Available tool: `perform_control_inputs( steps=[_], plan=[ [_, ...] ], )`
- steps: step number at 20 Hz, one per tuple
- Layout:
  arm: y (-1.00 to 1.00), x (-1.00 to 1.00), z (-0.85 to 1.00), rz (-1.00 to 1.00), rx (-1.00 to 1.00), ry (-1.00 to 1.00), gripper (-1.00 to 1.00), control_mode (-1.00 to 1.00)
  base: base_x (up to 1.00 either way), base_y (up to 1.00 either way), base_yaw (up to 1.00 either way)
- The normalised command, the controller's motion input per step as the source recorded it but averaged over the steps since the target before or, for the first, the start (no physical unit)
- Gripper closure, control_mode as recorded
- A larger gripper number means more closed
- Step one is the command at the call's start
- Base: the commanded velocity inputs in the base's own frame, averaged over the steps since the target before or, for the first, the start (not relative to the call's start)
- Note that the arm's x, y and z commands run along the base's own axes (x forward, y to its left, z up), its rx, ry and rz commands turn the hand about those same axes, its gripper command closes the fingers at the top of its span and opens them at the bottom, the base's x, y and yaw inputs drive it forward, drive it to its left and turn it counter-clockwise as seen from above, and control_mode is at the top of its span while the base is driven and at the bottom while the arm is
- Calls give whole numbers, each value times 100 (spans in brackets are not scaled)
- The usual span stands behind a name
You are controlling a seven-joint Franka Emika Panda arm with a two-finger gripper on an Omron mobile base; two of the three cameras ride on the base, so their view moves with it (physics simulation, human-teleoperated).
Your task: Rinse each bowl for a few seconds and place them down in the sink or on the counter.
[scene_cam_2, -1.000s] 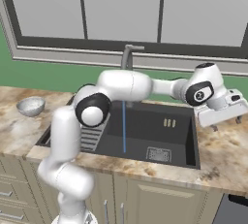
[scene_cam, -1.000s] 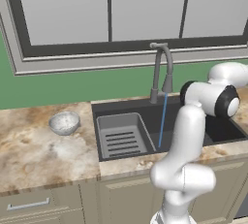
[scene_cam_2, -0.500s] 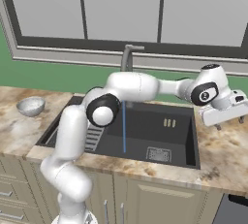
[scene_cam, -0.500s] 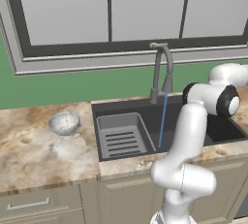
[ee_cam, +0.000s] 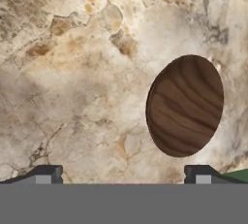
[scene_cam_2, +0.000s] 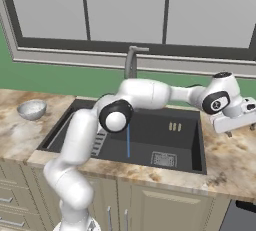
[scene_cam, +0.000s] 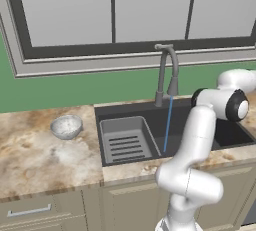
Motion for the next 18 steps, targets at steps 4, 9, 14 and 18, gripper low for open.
perform_control_inputs(
  steps=[4,9,14,18],
  plan=[
    [-26,6,-18,0,0,-2,-100,-100,0,0,0],
    [-32,7,-16,0,0,-2,-100,-100,0,0,0],
    [-23,10,-20,0,0,-2,-100,-100,0,0,0],
    [-20,4,-21,0,0,-2,-100,-100,0,0,0]
  ],
)
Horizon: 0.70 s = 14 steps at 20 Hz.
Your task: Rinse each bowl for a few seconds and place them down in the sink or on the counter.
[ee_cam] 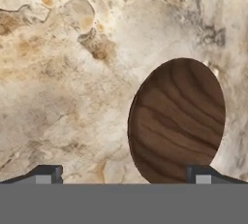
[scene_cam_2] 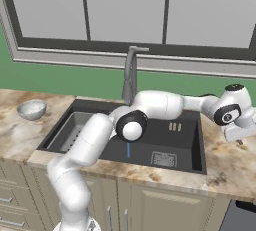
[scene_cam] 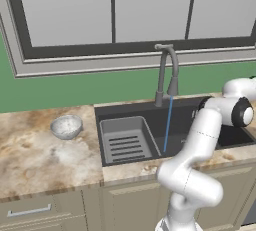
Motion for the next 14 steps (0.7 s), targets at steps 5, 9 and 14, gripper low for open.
perform_control_inputs(
  steps=[5,9,14],
  plan=[
    [-26,1,-22,0,0,-3,-100,-100,0,0,0],
    [-18,0,-22,0,0,-3,-100,-100,0,0,0],
    [-5,0,-23,0,0,-1,-100,-100,0,0,0]
  ],
)
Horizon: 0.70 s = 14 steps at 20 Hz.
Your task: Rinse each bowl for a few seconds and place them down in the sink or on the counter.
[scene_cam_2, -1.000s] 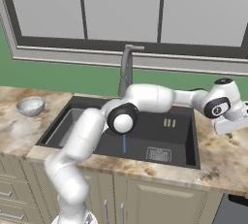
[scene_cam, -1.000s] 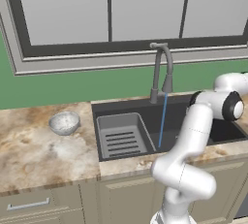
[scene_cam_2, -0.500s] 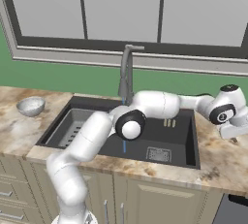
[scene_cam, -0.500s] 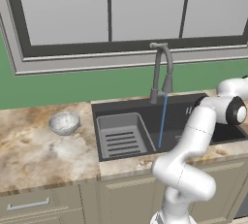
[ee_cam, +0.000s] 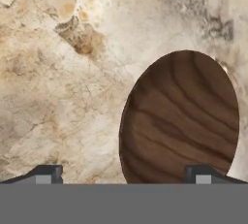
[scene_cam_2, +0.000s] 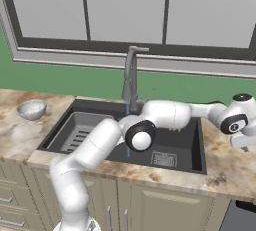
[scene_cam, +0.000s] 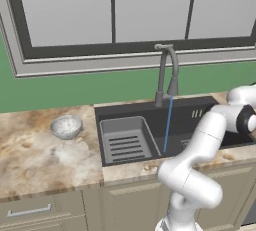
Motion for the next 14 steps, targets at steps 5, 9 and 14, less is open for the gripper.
perform_control_inputs(
  steps=[5,9,14],
  plan=[
    [0,0,-24,-2,0,0,-100,-100,0,0,0],
    [0,0,-30,-2,1,0,-100,-100,0,0,0],
    [-3,0,-29,-2,1,0,-100,-100,0,0,0]
  ],
)
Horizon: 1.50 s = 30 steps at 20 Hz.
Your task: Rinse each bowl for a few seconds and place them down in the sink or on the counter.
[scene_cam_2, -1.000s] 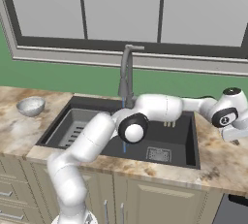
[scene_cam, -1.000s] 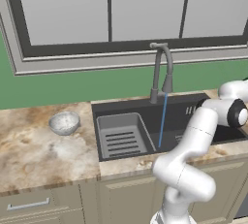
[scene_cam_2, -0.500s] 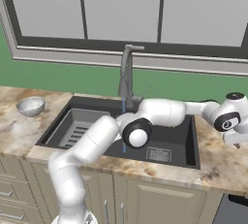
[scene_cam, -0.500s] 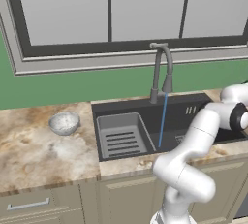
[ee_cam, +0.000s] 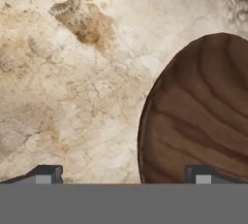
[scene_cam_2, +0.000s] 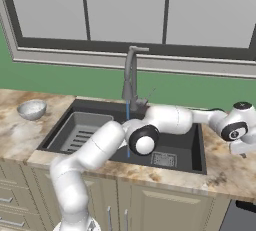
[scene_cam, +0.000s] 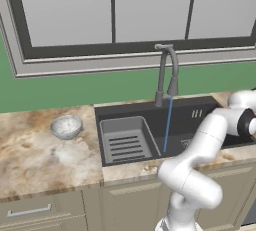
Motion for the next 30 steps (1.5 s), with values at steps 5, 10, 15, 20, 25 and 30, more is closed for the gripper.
perform_control_inputs(
  steps=[5,10,15,20,25,30],
  plan=[
    [-32,0,-22,0,2,0,-100,-100,0,0,0],
    [-34,0,-18,0,2,-2,-100,-100,0,0,0],
    [-27,9,-17,0,3,0,-100,-100,0,0,0],
    [-15,18,-21,0,3,0,-100,-100,0,0,0],
    [0,17,-35,0,4,0,100,-100,0,0,0],
    [0,-10,-35,0,12,12,100,-100,0,0,0]
  ],
)
